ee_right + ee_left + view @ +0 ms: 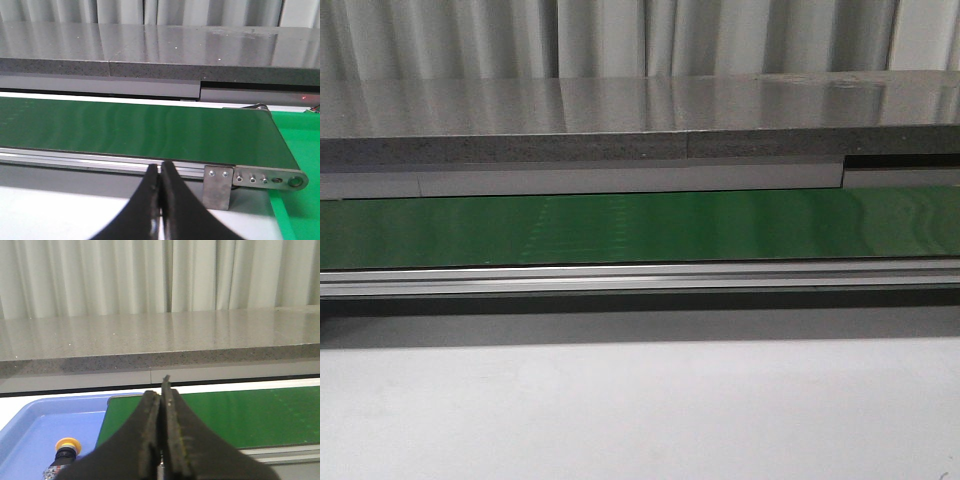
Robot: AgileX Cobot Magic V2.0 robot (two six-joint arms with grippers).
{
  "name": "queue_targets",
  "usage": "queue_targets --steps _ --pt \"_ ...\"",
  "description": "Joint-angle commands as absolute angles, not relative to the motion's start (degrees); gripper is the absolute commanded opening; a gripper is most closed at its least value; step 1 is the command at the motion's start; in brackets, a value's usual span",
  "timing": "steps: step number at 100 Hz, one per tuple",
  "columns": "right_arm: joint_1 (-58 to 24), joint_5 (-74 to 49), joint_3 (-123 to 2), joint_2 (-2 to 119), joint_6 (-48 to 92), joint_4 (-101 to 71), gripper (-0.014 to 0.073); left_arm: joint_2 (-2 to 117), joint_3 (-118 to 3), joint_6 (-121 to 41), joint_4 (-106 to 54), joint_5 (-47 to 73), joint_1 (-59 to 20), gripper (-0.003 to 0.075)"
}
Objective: Move button from left to right
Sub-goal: 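Move the left gripper over the blue tray toward the yellow button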
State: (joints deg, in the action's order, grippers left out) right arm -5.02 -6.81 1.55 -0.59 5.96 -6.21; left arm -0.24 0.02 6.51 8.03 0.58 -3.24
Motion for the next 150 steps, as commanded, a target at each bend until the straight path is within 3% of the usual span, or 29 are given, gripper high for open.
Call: queue_targets --steps 1,56,86,127,150 --pt "-5.0 -2.08 0.73 -1.8 5.96 -5.69 -0.0068 -2.02 2.07 7.15 7.68 -4.24 -3.1 -0.002" --pt "-5.0 -2.08 0.73 -1.8 5.96 -5.69 -0.0068 -2.02 0.91 7.15 7.98 -4.38 -3.1 -0.002" --pt "-5.0 -2.08 0.73 -1.8 5.96 -5.69 -0.0068 1.87 -11.31 7.15 7.98 9.16 -3.1 -0.002" --pt "-5.0 -2.08 0.73 -1.8 5.96 -5.69 -0.0068 25.72 -34.27 7.15 7.98 30.95 -3.1 -0.002" --pt "-5.0 -2.08 0.73 -1.8 5.96 -5.69 -0.0068 40.23 -42.91 7.15 6.81 36.95 -3.1 -0.002"
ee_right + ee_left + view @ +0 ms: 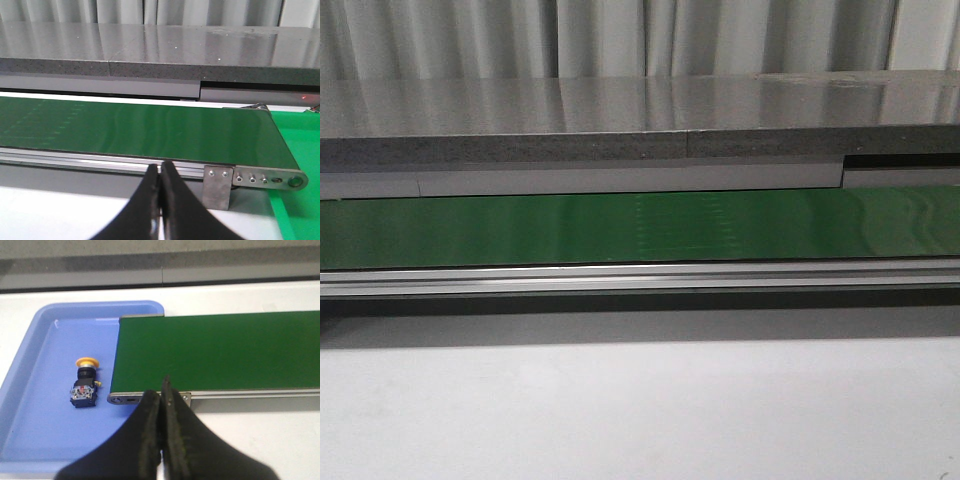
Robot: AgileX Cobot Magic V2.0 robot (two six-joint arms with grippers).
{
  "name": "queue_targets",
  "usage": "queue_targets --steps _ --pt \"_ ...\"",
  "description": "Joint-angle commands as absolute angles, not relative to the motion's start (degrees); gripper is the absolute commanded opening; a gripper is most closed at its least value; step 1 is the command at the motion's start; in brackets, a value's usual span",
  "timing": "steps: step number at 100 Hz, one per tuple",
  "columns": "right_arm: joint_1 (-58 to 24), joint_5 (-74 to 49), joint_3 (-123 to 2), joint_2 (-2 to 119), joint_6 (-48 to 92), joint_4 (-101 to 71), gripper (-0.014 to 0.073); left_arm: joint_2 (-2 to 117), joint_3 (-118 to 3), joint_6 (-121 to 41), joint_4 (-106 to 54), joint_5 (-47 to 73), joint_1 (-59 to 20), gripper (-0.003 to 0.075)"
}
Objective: Move button from left to right
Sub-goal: 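Move the left gripper over the blue tray toward the yellow button, then lower the open left gripper around the yellow-capped button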
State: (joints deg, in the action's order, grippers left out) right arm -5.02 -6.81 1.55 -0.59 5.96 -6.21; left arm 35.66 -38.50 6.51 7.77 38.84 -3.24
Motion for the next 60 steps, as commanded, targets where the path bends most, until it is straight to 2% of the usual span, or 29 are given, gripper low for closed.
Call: queue_targets --steps 1,32,60 --pt "-5.0 -2.08 0.73 -1.8 5.96 -5.69 -0.0068 40.54 -43.07 7.15 6.59 36.95 -3.1 -0.002" --pt "-5.0 -2.08 0.73 -1.8 5.96 -5.69 -0.0068 49.93 -44.3 7.15 5.31 36.83 -3.1 -0.002" --pt "-5.0 -2.08 0.73 -1.8 5.96 -5.69 -0.0068 51.56 -44.3 7.15 5.31 36.97 -3.1 -0.0014"
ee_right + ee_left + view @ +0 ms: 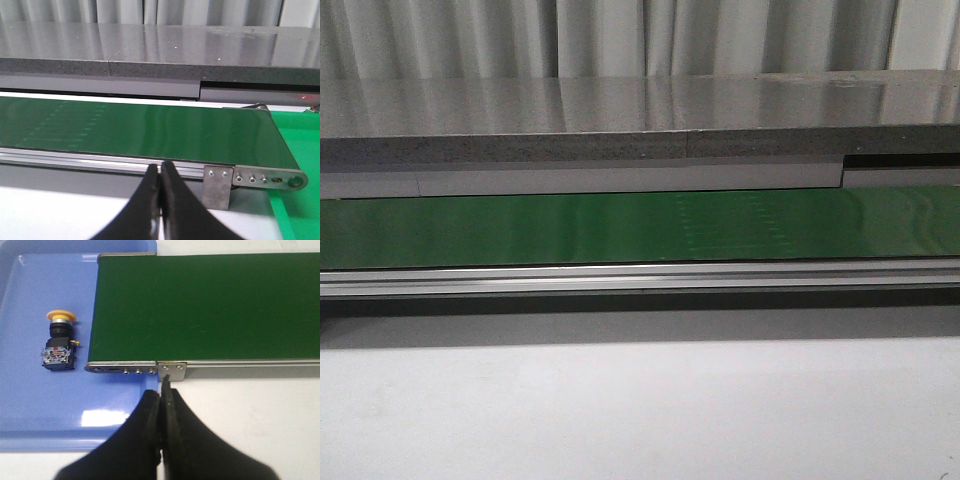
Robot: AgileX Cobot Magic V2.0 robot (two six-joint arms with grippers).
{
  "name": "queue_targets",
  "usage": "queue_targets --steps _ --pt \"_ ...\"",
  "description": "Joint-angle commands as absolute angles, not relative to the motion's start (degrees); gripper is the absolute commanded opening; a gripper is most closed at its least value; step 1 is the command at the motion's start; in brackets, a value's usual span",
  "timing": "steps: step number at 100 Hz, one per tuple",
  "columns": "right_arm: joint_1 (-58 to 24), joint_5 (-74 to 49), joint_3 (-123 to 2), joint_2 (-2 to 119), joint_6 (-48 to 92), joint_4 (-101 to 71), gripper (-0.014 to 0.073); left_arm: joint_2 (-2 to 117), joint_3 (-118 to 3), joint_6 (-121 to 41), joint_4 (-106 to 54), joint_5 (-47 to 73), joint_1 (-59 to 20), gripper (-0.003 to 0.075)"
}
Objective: Move button from left to right
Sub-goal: 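Lower the open left gripper around the yellow-capped button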
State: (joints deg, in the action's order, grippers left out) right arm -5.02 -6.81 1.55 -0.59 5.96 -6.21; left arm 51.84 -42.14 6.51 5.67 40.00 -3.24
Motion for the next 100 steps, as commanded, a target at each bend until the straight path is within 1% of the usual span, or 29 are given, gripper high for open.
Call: queue_targets --steps 1,6,11,14,16,19,20,21,23,24,28,35,40,53,63,79,100 --pt "-5.0 -2.08 0.73 -1.8 5.96 -5.69 -0.0068 51.56 -44.3 7.15 5.31 36.97 -3.1 -0.0008" --pt "-5.0 -2.08 0.73 -1.8 5.96 -5.69 -0.0068 51.56 -44.3 7.15 5.31 36.97 -3.1 0.0032" --pt "-5.0 -2.08 0.73 -1.8 5.96 -5.69 -0.0068 51.56 -44.3 7.15 5.31 36.97 -3.1 0.0104" --pt "-5.0 -2.08 0.73 -1.8 5.96 -5.69 -0.0068 51.56 -44.3 7.15 5.31 36.97 -3.1 0.0174" --pt "-5.0 -2.08 0.73 -1.8 5.96 -5.69 -0.0068 51.56 -44.3 7.15 5.31 36.97 -3.1 0.0205" --pt "-5.0 -2.08 0.73 -1.8 5.96 -5.69 -0.0068 51.56 -44.3 7.15 5.31 36.97 -3.1 0.0291" --pt "-5.0 -2.08 0.73 -1.8 5.96 -5.69 -0.0068 51.56 -44.3 7.15 5.31 36.97 -3.1 0.0309" --pt "-5.0 -2.08 0.73 -1.8 5.96 -5.69 -0.0068 51.56 -44.3 7.15 5.31 36.97 -3.1 0.0344" --pt "-5.0 -2.08 0.73 -1.8 5.96 -5.69 -0.0068 51.56 -44.3 7.15 5.31 36.97 -3.1 0.0379" --pt "-5.0 -2.08 0.73 -1.8 5.96 -5.69 -0.0068 51.56 -44.3 7.15 5.31 36.97 -3.1 0.0413" --pt "-5.0 -2.08 0.73 -1.8 5.96 -5.69 -0.0068 51.56 -44.3 7.15 5.31 36.97 -3.1 0.0504" --pt "-5.0 -2.08 0.73 -1.8 5.96 -5.69 -0.0068 51.56 -44.3 7.15 5.31 36.97 -3.1 0.0597" --pt "-5.0 -2.08 0.73 -1.8 5.96 -5.69 -0.0068 51.56 -44.3 7.15 5.31 36.97 -3.1 0.0617" --pt "-5.0 -2.08 0.73 -1.8 5.96 -5.69 -0.0068 51.56 -44.5 7.15 5.54 36.71 -3.1 0.0618" --pt "-5.0 -2.08 0.73 -1.8 5.96 -5.69 -0.0068 51.67 -45.9 7.15 6.1 36.91 -1.59 0.0618" --pt "-5.0 -2.08 0.73 -1.8 5.96 -5.69 -0.0068 55.14 -51.7 6.87 7.08 37.07 5.39 0.0618" --pt "-5.0 -2.08 0.73 -1.8 5.96 -5.69 -0.0068 65.89 -60.77 3.52 6.53 39.03 14.56 0.0618"
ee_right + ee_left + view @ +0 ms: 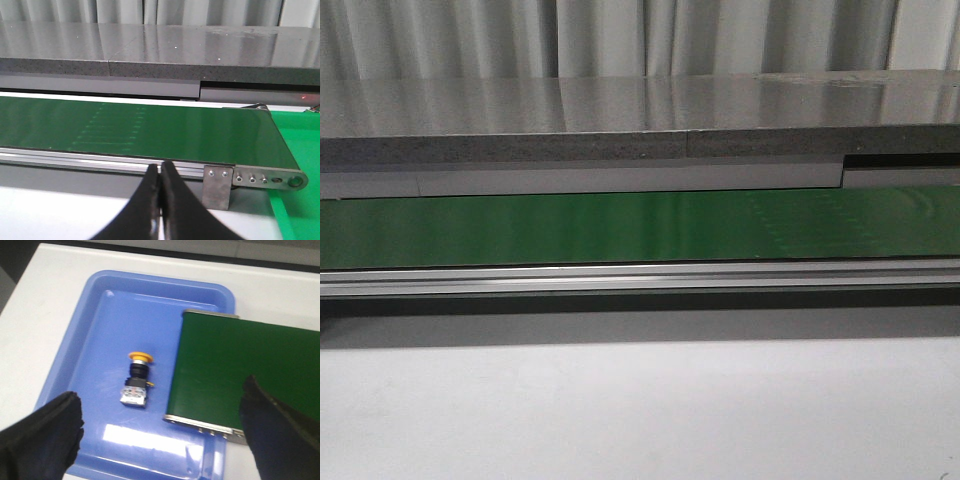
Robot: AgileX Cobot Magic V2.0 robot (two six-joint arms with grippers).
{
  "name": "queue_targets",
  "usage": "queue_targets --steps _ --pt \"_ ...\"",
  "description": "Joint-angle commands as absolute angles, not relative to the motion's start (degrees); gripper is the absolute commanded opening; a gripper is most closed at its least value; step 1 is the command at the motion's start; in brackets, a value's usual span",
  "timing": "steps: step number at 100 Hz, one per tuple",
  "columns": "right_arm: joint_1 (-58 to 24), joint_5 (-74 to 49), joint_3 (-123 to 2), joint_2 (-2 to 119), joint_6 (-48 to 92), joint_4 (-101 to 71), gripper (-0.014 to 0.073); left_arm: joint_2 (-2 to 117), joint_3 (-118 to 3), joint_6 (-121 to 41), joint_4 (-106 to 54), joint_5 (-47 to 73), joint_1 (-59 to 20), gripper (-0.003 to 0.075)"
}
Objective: Move button from left to right
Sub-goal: 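Lower the open left gripper around the yellow-capped button, then close the left gripper on the button body and lift it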
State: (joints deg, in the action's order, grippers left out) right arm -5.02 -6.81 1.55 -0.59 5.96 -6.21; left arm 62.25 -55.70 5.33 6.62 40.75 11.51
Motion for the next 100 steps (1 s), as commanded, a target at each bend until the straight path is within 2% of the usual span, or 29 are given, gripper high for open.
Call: queue_targets --steps 1,28,52,100 --pt "-5.0 -2.08 0.73 -1.8 5.96 -5.69 -0.0068 66.75 -61.42 3.0 6.54 39.2 14.99 0.0618" --pt "-5.0 -2.08 0.73 -1.8 5.96 -5.69 -0.0068 82.51 -71.82 0.0 5.69 39.79 18.61 0.0618" --pt "-5.0 -2.08 0.73 -1.8 5.96 -5.69 -0.0068 94.16 -77.64 -0.67 5.18 39.9 18.62 0.0618" --pt "-5.0 -2.08 0.73 -1.8 5.96 -5.69 -0.0068 104.82 -78.51 -0.91 4.83 39.99 18.62 0.0618"
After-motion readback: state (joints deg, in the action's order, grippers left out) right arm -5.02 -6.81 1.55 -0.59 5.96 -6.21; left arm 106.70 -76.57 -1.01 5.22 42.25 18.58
